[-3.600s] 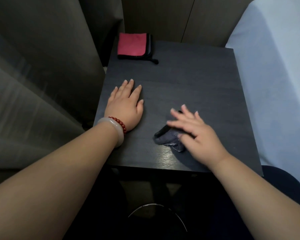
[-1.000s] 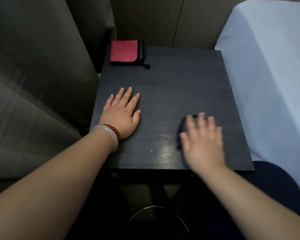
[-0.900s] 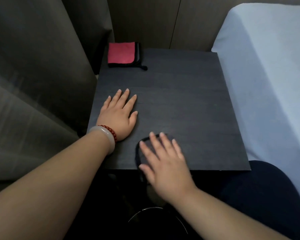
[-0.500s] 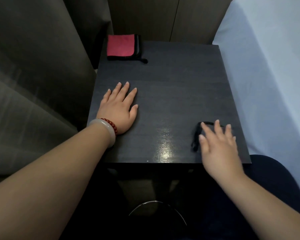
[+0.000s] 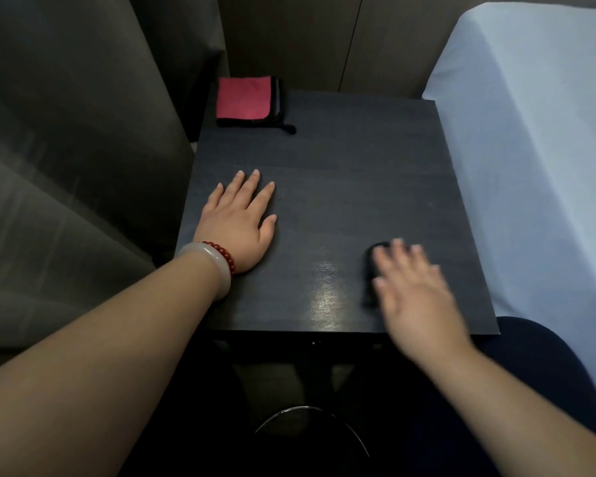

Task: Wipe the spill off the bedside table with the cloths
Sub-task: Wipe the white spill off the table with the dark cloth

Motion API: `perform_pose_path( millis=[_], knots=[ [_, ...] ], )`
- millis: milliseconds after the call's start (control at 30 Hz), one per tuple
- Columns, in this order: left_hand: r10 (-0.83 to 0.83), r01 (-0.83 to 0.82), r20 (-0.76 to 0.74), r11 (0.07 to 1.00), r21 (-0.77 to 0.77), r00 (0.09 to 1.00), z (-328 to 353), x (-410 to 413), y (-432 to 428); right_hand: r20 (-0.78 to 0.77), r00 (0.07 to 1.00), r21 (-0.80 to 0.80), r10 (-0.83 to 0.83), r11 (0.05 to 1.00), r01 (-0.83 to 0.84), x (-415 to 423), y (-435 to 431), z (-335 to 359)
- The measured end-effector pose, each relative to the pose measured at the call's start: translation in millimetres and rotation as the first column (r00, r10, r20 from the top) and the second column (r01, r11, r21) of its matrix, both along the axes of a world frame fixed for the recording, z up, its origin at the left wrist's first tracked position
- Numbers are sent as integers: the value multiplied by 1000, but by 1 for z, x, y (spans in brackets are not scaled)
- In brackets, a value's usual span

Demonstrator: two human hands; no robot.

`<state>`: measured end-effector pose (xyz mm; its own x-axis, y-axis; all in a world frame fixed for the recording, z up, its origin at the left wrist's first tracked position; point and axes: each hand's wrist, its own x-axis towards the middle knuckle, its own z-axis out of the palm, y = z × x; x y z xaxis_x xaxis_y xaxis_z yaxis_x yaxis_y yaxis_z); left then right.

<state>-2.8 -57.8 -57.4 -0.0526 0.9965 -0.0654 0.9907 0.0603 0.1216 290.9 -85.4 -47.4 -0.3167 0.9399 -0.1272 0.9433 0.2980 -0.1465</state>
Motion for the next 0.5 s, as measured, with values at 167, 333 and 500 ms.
perform_pose_path(
  millis=[167, 333, 500],
  knots=[
    [6, -6, 9, 1000, 17, 1000, -1, 1, -1, 72, 989, 33, -125, 992, 123, -17, -5, 5],
    [4, -4, 2, 1000, 8, 1000, 0, 0, -1, -20, 907, -25, 421, 907, -421, -96, -83, 6],
    [3, -3, -1, 1000, -5, 1000, 1, 0, 1, 51, 979, 19, 198, 980, -199, -33, -47, 2]
  ],
)
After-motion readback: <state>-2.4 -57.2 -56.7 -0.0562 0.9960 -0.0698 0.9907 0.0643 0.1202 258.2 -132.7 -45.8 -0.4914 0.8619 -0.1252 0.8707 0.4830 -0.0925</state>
